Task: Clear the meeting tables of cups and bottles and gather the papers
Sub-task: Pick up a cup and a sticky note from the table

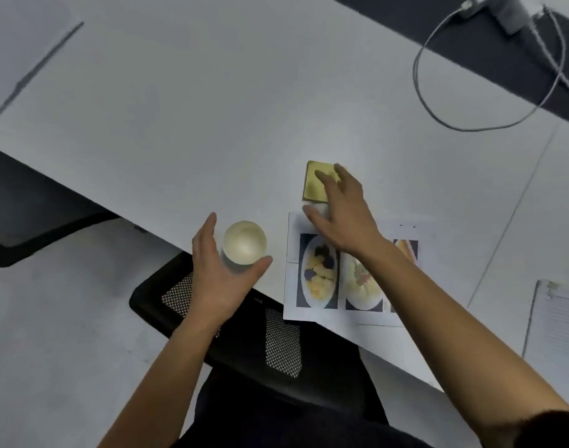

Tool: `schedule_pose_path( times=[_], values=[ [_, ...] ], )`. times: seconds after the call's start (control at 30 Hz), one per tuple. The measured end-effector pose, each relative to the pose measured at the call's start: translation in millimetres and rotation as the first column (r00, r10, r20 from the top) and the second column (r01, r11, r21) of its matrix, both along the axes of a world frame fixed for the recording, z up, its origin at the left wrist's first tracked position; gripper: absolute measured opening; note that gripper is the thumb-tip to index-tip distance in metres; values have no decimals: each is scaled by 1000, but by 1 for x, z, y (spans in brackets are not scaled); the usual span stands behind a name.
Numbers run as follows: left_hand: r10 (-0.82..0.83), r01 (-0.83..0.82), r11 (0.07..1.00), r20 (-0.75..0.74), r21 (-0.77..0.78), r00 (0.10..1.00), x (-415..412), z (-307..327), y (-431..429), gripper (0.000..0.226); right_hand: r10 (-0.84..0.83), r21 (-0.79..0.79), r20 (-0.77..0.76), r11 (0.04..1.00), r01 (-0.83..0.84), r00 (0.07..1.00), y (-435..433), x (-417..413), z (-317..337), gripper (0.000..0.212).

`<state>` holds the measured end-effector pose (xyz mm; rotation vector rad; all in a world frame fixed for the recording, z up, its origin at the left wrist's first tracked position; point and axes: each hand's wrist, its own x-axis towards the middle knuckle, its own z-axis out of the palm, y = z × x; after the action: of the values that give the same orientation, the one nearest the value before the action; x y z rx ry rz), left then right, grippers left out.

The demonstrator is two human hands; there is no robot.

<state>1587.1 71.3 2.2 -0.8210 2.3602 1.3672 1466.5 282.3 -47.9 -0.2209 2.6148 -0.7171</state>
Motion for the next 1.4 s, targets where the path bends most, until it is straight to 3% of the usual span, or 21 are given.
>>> schedule_pose_path(
  times=[0.07,0.17,0.33,0.5,0.63,0.8,0.93,1.07,1.17,1.4],
  values=[
    [55,-55,998,-2,13,998,-3,-13,10,116,132,145,-56,982,-122,990,0,-19,-21,70],
    [76,-77,996,-30,-39,997,-8,-27,18,102,231,257,-12,941,-221,973,4,-32,-35,70],
    [134,-136,991,-60,-21,989,-16,-30,12,92,108,214,-25,972,-100,994,-1,-30,-25,76],
    [103,-105,994,-66,-21,993,-24,-29,2,90,-31,144,55,989,23,998,-1,-34,-19,91],
    [69,-71,997,-105,-21,992,-27,-14,-7,89,-81,162,19,984,77,997,-4,-21,-7,84],
    [7,-17,999,-192,-48,981,-21,28,-17,89,-319,-65,-25,946,317,947,-5,23,46,72],
    [-16,-10,995,-262,-99,965,-5,66,-19,89,-452,-234,82,858,458,888,8,70,90,91],
    [41,-93,987,-352,-132,935,26,92,-6,88,-561,-333,150,746,576,814,25,114,109,92],
    [156,-199,976,-369,-83,916,53,100,10,89,-579,-409,173,694,592,797,37,141,111,89],
    [320,-391,918,-451,-72,834,108,110,35,73,-497,-463,236,698,546,835,44,164,96,77]
  ],
)
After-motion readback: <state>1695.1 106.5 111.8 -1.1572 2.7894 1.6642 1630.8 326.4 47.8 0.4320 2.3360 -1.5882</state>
